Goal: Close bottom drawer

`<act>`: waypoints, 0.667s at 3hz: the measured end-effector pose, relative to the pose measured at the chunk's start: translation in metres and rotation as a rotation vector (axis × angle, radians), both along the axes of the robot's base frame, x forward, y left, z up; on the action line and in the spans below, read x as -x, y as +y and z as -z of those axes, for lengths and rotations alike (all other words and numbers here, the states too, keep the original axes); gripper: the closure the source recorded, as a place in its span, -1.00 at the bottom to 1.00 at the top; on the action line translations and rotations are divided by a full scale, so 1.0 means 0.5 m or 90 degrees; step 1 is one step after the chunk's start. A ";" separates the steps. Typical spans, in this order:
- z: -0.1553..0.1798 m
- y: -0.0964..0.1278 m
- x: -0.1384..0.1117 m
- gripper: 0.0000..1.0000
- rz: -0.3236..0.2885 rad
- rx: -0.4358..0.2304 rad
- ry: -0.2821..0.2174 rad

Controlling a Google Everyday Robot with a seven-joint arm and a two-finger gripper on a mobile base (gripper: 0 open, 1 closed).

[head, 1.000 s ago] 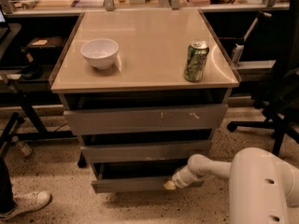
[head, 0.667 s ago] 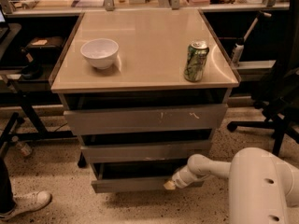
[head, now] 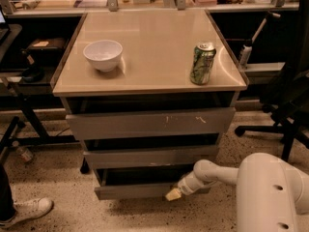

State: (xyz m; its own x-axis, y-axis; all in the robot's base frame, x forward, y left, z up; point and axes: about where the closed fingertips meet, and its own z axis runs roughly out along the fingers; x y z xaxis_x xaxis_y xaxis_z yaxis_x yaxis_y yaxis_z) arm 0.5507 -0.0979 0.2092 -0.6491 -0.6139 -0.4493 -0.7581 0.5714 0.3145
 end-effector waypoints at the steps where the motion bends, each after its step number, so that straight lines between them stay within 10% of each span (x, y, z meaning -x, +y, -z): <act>1: 0.000 0.000 0.000 -1.00 0.000 0.000 0.000; 2: 0.000 0.000 0.000 -1.00 0.000 0.000 0.000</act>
Offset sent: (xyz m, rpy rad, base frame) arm 0.0000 0.0000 0.0000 0.0000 0.0000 0.0000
